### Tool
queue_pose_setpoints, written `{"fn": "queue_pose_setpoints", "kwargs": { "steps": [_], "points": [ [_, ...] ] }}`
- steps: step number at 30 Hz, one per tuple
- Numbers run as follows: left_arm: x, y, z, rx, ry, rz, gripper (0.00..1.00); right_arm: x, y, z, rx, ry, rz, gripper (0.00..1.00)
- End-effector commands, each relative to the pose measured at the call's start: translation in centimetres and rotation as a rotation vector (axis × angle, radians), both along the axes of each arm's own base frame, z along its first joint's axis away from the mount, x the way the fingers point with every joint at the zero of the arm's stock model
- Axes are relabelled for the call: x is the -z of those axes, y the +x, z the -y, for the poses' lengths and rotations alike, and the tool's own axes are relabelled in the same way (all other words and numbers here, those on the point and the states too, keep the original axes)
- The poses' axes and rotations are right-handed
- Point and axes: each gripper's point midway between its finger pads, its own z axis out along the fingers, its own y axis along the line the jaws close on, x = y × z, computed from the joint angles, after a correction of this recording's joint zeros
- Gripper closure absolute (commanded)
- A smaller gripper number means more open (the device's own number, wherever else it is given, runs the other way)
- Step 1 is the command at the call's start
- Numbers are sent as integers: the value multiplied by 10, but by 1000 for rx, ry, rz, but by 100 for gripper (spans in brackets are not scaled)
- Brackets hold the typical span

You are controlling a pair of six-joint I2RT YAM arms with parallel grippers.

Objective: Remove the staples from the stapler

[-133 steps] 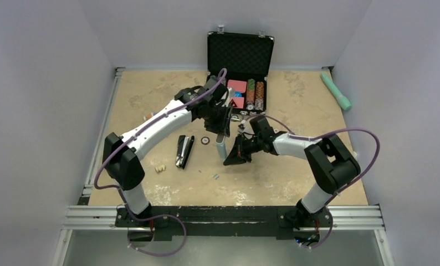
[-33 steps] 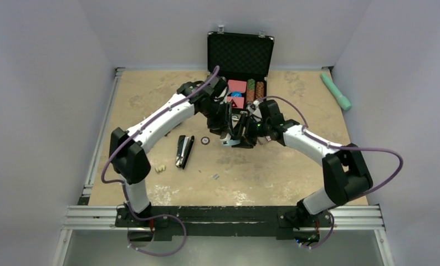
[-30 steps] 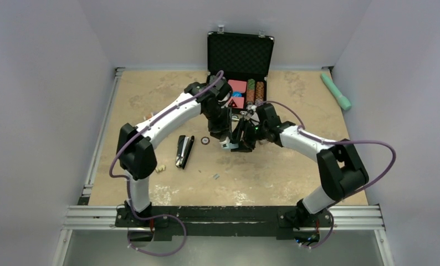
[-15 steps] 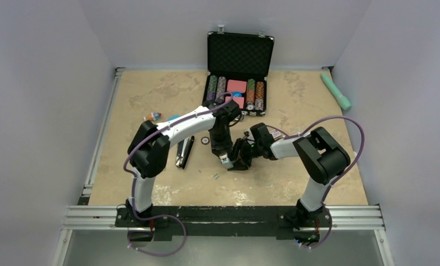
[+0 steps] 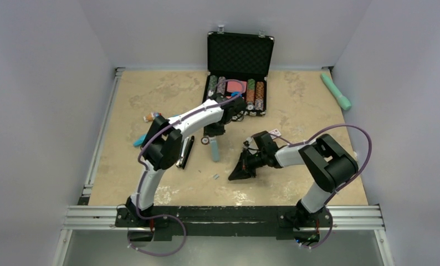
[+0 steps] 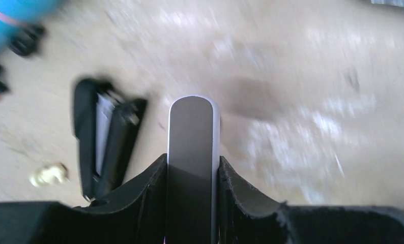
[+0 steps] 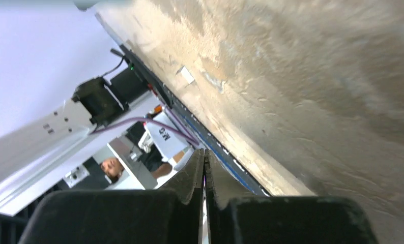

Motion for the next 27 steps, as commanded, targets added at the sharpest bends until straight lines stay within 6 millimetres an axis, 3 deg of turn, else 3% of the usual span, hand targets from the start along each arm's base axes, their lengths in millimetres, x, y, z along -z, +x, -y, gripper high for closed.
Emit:
{"fn": "queue_pose_setpoints", "kwargs": {
  "steps": [1,5,9,13,19,24,27],
  "points": [
    [-43,58,-37,36,189,201,100,4,-35,7,-86,28,-141,100],
    [-42,65,-29,119,187,182,100,-1,-24,1,-107,17,-106,100],
    [-8,49,-19,165,134,82,100,-11,-12,-3,-126,-2,-68,100],
    [9,34,-7,194,39,29,100,-15,-10,-3,-128,-3,-56,100],
    [-35,20,12,228,-124,20,100,-25,1,4,-132,-77,46,100],
    [-61,-14,33,290,-349,-54,100,-73,39,12,-86,-63,268,100],
    [-69,-38,36,306,-423,-140,100,-103,68,31,-39,-94,428,99]
  ]
}}
